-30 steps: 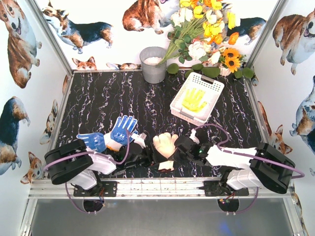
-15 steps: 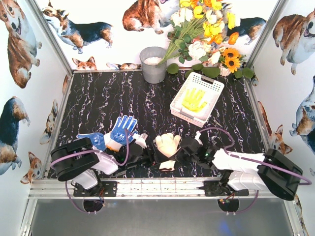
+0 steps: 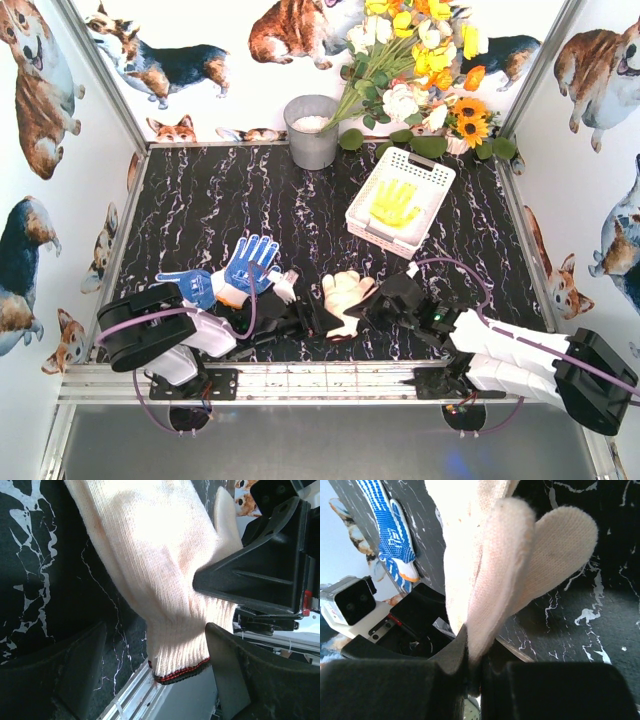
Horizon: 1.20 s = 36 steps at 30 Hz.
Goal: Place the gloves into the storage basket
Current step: Pick up the glove from the center of the board.
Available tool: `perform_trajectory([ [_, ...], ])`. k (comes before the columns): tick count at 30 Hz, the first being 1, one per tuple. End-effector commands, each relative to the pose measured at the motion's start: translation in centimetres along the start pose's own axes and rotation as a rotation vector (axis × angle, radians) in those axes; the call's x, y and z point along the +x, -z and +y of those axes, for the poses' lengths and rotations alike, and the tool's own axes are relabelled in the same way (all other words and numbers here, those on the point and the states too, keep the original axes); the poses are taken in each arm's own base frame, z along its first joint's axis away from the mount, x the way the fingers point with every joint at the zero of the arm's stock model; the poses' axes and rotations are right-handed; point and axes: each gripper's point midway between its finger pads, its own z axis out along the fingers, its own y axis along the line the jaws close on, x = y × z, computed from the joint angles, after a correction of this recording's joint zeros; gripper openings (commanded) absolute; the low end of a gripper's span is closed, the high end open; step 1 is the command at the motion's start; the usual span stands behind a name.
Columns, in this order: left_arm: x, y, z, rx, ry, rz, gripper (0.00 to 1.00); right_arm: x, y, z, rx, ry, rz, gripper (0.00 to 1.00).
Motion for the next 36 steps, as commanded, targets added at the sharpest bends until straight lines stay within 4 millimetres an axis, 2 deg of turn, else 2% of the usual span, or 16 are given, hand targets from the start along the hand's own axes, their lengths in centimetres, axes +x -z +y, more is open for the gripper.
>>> perform_trajectory([
  [1,0.0,0.0,-1.1,0.045,-0.037,0.007,0.75,-0.1,0.5,2.2,-0.093,-0.029,0.004,0.0],
  [13,-0.2,-0.7,-4.6,0.16,-0.08,0.019,0.77,0.7,0.4,3.3,-0.126,-0.003,0.049,0.0],
  [23,-1.6,-0.2,-4.8,0.172,-0.068,-0.06,0.75,1.5,0.2,4.1,-0.148,0.011,0.094,0.0],
  [24,-1.8,0.0,-4.8,0.171,-0.073,-0.076,0.71,1.5,0.2,3.9,-0.145,0.011,0.095,0.0],
  [26,-2.4,0.3,-5.2,0.172,-0.085,-0.105,0.56,1.5,0.1,3.8,-0.142,0.013,0.096,0.0],
  [27,-2.6,0.4,-5.3,0.169,-0.093,-0.114,0.52,1.5,0.1,3.7,-0.138,0.015,0.094,0.0],
  [30,-3.0,0.5,-5.4,0.153,-0.114,-0.127,0.5,1.5,0.0,3.4,-0.129,0.016,0.094,0.0],
  [36,-3.5,1.4,-4.4,0.116,-0.1,-0.167,0.49,1.3,0.1,3.3,-0.127,0.022,0.085,0.0],
])
